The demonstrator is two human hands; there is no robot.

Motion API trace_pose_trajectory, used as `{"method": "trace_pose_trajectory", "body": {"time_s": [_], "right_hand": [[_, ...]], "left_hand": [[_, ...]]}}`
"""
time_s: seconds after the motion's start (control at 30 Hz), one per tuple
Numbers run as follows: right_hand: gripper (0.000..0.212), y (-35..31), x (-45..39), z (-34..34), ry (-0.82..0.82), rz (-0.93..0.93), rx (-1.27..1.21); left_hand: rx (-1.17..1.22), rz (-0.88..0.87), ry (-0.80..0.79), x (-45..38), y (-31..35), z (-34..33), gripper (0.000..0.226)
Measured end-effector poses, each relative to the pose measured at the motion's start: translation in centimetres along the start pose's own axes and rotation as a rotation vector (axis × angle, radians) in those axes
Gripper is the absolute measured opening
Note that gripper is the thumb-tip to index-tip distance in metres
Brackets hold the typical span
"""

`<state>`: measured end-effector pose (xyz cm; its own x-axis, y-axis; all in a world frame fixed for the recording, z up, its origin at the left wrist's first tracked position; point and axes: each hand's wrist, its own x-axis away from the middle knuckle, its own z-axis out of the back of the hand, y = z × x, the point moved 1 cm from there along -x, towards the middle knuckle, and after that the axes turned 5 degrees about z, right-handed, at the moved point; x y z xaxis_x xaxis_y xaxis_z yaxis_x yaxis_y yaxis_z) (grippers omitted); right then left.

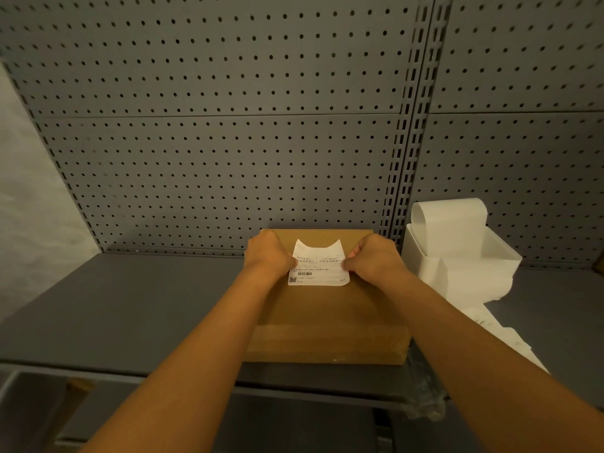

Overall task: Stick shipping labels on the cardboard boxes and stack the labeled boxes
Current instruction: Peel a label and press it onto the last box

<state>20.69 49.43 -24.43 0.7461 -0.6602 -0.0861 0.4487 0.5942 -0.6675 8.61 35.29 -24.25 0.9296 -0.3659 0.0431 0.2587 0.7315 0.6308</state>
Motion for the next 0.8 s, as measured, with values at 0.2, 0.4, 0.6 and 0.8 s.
{"method": "trace_pose_trajectory", "body": {"time_s": [0.2,0.4,0.6,0.8], "right_hand": [[0.016,-0.1,0.0,-0.1,0.005,0.001,0.011],[0.026,-0.2,0.2,0.2,0.005,-0.001,0.015],[0.012,0.0,0.2,0.6,-0.006,0.039,-0.066],[0.023,-0.7,1.5,-0.7,0.079,0.383,0.146]], "left_hand": [[-0.003,0.030,-0.047,-0.3,0.1,0.3,0.029],[-0.070,0.017,-0.026,-0.4,-0.1,0.6,0.036],[-0.084,-0.115,0.069,0.4,-0.7,1.1,0.024],[-0.118,-0.504,-0.032,3.0,1.0,-0.6,0.031]]}}
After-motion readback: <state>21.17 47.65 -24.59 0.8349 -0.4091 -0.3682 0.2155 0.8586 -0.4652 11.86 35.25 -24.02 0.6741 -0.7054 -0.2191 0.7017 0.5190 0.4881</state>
